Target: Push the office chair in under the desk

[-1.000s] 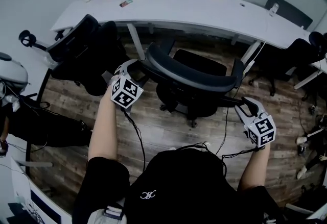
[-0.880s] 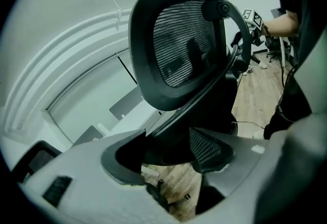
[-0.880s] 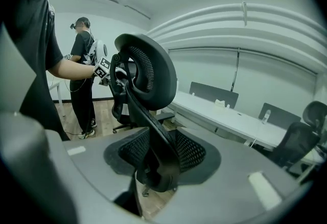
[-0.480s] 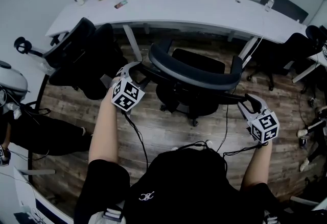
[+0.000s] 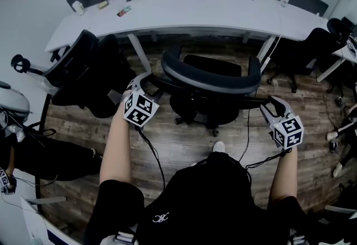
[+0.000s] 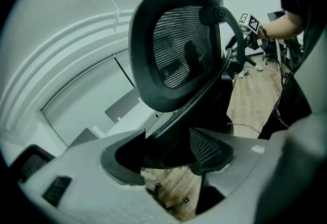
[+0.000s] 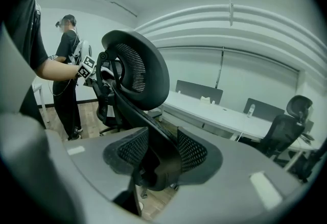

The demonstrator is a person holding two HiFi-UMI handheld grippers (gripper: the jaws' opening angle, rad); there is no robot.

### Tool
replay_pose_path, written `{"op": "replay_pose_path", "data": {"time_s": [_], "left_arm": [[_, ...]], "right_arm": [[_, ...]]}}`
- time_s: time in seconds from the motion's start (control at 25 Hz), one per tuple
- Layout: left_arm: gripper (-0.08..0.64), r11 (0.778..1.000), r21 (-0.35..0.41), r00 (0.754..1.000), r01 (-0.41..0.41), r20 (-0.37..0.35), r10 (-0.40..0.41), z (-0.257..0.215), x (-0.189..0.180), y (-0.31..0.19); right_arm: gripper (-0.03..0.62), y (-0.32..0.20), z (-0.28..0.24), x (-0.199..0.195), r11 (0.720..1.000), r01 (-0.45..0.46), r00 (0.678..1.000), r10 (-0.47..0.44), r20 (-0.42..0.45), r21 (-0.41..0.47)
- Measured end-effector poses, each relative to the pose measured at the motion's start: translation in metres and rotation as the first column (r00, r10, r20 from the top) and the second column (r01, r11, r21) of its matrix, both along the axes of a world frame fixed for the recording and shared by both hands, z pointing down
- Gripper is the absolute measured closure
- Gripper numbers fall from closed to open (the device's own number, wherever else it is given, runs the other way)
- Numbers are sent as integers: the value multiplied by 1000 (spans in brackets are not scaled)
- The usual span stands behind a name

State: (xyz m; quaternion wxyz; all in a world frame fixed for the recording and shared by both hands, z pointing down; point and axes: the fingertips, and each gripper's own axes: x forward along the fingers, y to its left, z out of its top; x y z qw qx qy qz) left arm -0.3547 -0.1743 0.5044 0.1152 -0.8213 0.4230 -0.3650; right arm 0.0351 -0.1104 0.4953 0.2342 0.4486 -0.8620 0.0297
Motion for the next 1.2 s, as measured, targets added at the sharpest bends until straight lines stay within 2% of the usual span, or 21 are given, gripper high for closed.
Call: {"op": "replay_pose_path", "data": {"time_s": [0.2, 0.48, 0.84, 1.2], "left_arm": [[284, 1000, 12, 1000, 3, 0, -3, 0, 7, -14], [285, 1000, 20, 1000, 13, 11, -13, 1, 13, -38], [281, 999, 4, 999, -31, 18, 31, -1, 20, -73], [278, 999, -12, 999, -47, 13, 47, 0, 27, -120]], "right_arm": [[411, -23, 2, 10, 999, -45, 999, 45, -18, -4], [411, -59, 3, 18, 999, -53, 998, 53, -31, -7], [417, -106, 1, 25, 995, -97, 995, 97, 30, 6], [420, -162, 0, 31, 999, -41, 999, 41, -7, -36]]}}
